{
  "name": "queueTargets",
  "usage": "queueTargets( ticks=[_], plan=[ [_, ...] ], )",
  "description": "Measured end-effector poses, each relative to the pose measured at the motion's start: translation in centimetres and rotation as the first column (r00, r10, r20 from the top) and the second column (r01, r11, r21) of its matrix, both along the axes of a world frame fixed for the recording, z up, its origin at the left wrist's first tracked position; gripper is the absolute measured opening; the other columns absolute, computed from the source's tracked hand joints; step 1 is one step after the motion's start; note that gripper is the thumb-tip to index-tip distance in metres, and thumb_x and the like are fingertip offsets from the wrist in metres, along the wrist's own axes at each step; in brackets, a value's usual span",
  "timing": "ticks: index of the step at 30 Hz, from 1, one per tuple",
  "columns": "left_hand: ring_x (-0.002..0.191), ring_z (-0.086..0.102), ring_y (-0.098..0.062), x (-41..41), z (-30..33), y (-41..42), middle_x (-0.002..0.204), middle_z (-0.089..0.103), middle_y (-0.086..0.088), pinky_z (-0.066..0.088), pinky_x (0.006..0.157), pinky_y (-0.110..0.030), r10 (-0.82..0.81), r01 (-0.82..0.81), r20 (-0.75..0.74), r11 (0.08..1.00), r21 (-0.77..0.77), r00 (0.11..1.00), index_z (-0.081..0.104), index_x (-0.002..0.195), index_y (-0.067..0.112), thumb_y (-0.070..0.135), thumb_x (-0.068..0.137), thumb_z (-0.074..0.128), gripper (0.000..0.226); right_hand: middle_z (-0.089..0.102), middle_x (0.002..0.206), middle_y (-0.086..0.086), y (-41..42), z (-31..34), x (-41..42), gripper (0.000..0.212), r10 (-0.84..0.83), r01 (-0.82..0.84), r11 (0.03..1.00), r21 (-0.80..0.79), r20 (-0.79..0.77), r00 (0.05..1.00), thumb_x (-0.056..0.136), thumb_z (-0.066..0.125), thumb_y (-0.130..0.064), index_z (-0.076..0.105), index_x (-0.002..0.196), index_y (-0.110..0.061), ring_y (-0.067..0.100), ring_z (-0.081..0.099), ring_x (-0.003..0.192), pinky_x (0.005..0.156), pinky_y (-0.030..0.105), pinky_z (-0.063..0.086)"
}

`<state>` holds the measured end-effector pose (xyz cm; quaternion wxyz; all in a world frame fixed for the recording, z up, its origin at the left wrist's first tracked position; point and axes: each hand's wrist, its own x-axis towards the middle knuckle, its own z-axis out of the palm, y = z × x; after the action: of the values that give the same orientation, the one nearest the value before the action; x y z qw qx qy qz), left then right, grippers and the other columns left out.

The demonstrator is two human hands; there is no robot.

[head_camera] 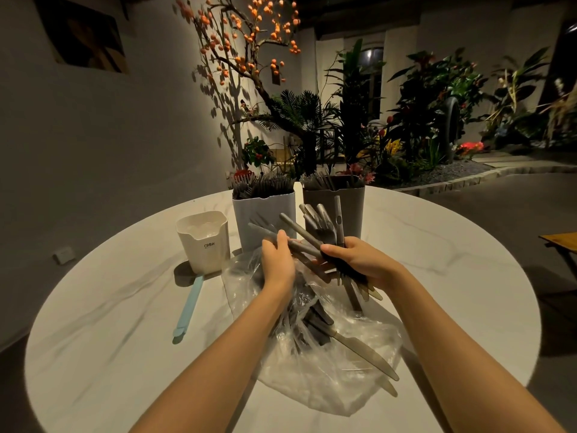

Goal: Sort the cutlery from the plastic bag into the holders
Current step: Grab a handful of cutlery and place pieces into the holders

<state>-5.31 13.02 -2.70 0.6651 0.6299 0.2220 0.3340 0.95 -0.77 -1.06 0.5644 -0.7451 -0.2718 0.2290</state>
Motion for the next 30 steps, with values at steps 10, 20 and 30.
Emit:
queueTargets(
  ticks=[10, 20, 30],
  plan=[
    [0.038, 0.042, -0.009, -0.3, 1.0, 0.3, 0.058, 0.035, 0.000, 0.047, 0.053, -0.027, 0.043, 0.185, 0.393, 0.832, -0.523, 0.919, 0.034, 0.082, 0.013, 0.024, 0.107, 0.028, 0.028, 0.058, 0.079, 0.008, -1.0, 0.5, 0.0, 0.021, 0.013, -0.013, 0.997, 0.077, -0.003, 1.000, 0.098, 0.052, -0.022, 0.056, 0.093, -0.002, 0.015, 0.056, 0.068, 0.065, 0.025, 0.052],
    [0.040, 0.027, -0.007, -0.7, 0.8, -0.6, 0.050, 0.033, 0.003, 0.026, 0.039, -0.018, -0.337, 0.393, 0.233, 0.881, -0.264, 0.912, 0.044, 0.064, 0.013, 0.038, 0.094, 0.058, 0.042, 0.048, 0.066, 0.005, -0.5, 0.8, -1.0, 0.025, 0.189, -0.185, 0.980, 0.079, -0.047, 0.981, 0.098, 0.052, -0.026, 0.049, 0.082, -0.007, 0.012, 0.048, 0.054, 0.059, 0.023, 0.045],
    [0.033, 0.027, -0.004, -1.3, 0.9, -0.5, 0.039, 0.030, 0.006, 0.027, 0.036, -0.015, -0.477, 0.542, 0.275, 0.798, -0.262, 0.835, 0.048, 0.066, 0.008, 0.036, 0.098, 0.050, 0.042, 0.049, 0.062, 0.003, -0.7, 0.9, -1.6, 0.025, 0.304, -0.297, 0.951, 0.087, -0.085, 0.949, 0.100, 0.046, -0.027, 0.051, 0.090, -0.005, 0.012, 0.048, 0.053, 0.056, 0.021, 0.047]
  ],
)
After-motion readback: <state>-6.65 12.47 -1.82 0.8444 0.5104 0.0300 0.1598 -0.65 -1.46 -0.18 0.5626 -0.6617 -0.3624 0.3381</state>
